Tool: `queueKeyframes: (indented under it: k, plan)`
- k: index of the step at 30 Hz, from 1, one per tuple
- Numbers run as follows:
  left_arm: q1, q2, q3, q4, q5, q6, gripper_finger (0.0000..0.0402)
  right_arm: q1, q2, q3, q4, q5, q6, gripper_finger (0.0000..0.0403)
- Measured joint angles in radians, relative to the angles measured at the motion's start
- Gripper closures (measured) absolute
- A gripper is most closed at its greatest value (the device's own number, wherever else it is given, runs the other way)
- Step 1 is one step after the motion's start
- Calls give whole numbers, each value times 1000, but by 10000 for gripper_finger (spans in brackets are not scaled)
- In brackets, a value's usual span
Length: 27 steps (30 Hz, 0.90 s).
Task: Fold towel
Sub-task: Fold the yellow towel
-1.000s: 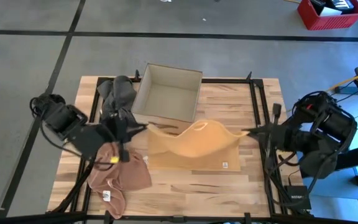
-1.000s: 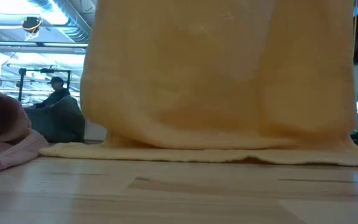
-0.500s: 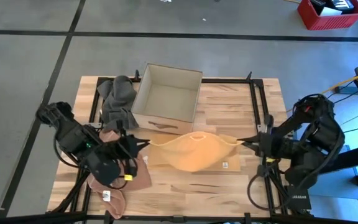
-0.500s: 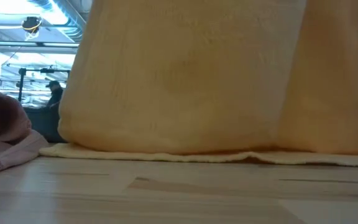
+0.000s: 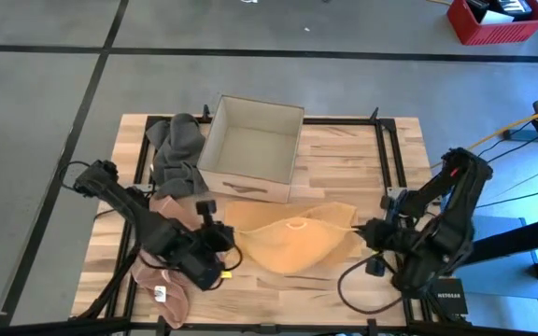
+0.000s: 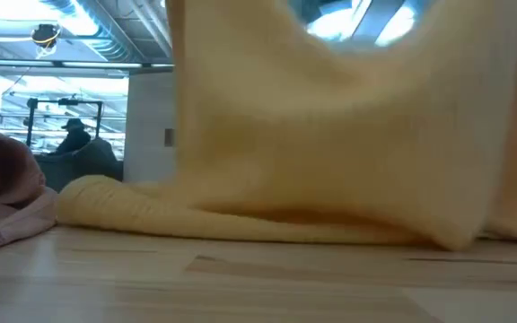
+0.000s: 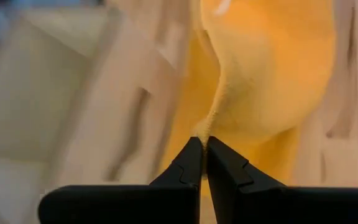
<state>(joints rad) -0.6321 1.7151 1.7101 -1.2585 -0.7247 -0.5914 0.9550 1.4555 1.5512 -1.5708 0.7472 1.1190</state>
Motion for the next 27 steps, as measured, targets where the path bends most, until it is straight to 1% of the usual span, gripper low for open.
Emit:
queueKeyframes:
  k: [3,6,8,12,14,21,23,27]
  plan:
    - [31,1,-118,106,90,-4,398,-9,0,-121,1,-76,122,396]
    - [65,1,-246,265,144,1,398,-34,0,-251,37,-173,236,396]
    - [87,2,-327,380,179,19,398,-55,0,-341,120,-244,262,396]
    - [122,1,-472,602,266,45,398,-107,0,-511,344,-378,264,396]
    - [135,1,-526,675,279,45,398,-131,0,-586,426,-398,265,396]
    - [164,0,-664,808,284,-26,398,-210,1,-774,646,-400,262,396]
    - [164,1,-707,859,303,-47,398,-211,1,-816,736,-402,260,396]
    - [145,42,-781,969,364,-89,398,-194,1,-877,924,-463,256,396]
